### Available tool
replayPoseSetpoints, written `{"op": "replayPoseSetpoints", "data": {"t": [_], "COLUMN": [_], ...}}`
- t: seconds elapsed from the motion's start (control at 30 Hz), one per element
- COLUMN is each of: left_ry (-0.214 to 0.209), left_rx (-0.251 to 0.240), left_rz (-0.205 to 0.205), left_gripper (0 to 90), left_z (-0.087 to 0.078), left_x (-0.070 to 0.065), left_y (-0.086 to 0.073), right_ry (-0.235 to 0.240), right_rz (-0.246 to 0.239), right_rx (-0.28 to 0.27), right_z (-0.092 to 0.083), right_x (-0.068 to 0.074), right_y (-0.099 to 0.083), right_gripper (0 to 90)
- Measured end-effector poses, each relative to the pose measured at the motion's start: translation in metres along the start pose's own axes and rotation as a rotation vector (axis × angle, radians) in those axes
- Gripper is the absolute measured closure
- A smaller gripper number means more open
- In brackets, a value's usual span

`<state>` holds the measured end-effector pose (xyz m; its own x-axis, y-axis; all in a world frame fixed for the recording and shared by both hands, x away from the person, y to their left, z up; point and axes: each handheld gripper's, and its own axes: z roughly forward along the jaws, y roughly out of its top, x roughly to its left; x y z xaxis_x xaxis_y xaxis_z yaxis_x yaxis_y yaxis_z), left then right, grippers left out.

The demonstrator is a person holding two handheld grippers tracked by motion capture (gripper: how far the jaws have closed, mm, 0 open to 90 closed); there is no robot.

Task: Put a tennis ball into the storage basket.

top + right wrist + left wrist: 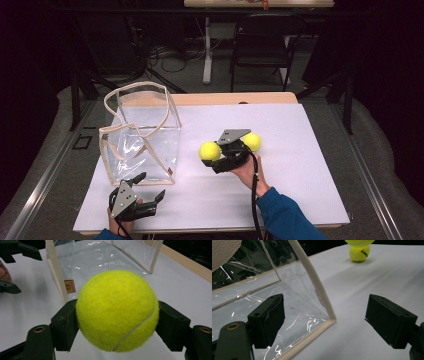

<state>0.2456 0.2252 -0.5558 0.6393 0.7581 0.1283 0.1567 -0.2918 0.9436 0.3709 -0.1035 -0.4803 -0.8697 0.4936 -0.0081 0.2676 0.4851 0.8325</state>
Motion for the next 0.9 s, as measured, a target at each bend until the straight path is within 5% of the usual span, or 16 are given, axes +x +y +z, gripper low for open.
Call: {"op": "replayPoseSetpoints", "data": {"t": [0.9], "left_ry": [-0.01], "left_rx": [-0.007], "left_rz": [0.003], "left_gripper": [15.7], "left_z": [0.001], "left_x": [0.0], "left_y": [0.0], "right_ry": [0.002], "right_rz": [-0.002], "right_rx": [-0.021], "right_z": [0.009], "right_x": [-0.007], "right_y": [0.019], "right_gripper": [26.0]}}
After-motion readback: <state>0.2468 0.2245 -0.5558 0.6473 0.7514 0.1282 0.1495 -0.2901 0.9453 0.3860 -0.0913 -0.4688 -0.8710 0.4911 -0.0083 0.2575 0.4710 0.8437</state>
